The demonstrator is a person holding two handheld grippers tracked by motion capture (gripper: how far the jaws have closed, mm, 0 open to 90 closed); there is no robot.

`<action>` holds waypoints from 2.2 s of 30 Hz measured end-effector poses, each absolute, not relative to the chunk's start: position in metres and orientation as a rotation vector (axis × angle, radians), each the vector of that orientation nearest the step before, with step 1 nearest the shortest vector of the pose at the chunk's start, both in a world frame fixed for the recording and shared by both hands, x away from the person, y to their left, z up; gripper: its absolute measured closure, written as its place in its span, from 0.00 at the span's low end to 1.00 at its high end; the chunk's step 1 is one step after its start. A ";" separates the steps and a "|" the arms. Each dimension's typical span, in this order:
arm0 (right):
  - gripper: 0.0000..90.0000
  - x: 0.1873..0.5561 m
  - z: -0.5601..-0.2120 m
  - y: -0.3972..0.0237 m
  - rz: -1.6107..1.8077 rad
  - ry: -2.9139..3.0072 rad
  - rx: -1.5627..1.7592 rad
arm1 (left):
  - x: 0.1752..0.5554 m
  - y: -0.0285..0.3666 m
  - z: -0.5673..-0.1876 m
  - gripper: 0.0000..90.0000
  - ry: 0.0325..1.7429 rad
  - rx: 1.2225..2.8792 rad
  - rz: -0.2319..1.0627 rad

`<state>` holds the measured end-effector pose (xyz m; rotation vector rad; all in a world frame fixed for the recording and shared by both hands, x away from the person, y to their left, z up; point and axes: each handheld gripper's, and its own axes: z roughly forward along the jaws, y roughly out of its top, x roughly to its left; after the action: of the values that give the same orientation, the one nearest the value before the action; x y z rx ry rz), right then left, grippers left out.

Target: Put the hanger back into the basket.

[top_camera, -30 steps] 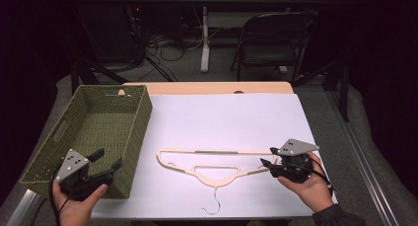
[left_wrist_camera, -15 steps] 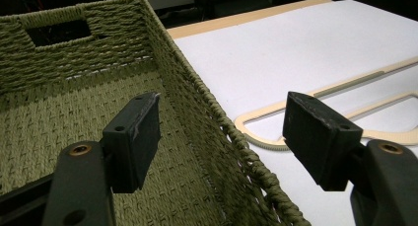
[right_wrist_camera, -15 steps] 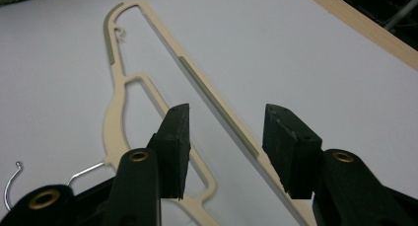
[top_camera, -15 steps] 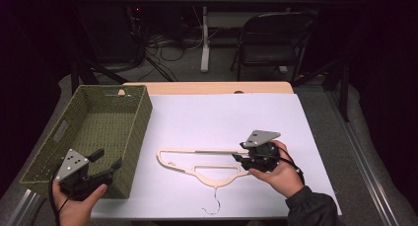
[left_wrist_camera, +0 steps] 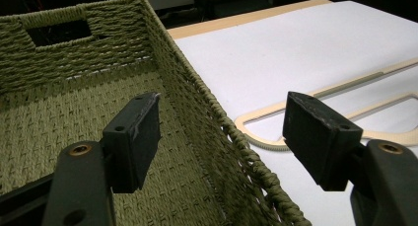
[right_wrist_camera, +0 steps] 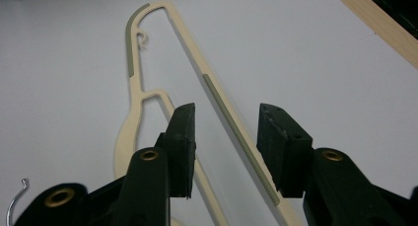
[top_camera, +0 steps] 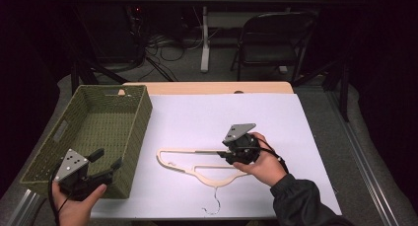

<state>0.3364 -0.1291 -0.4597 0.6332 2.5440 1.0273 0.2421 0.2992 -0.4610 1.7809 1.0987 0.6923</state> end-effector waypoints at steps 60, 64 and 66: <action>0.79 0.384 -0.512 -0.076 0.463 2.989 0.336 | 0.246 0.298 -0.465 0.34 1.103 1.795 0.674; 0.80 0.383 -0.515 -0.074 0.439 3.005 0.289 | 0.246 0.298 -0.466 0.34 1.105 1.793 0.674; 0.82 0.381 -0.516 -0.072 0.405 3.010 0.264 | 0.246 0.298 -0.466 0.34 1.106 1.793 0.674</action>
<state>0.3808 -0.0723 -0.5155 0.2638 3.0095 0.4048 0.2456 0.2983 -0.4656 1.7934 1.1056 0.6736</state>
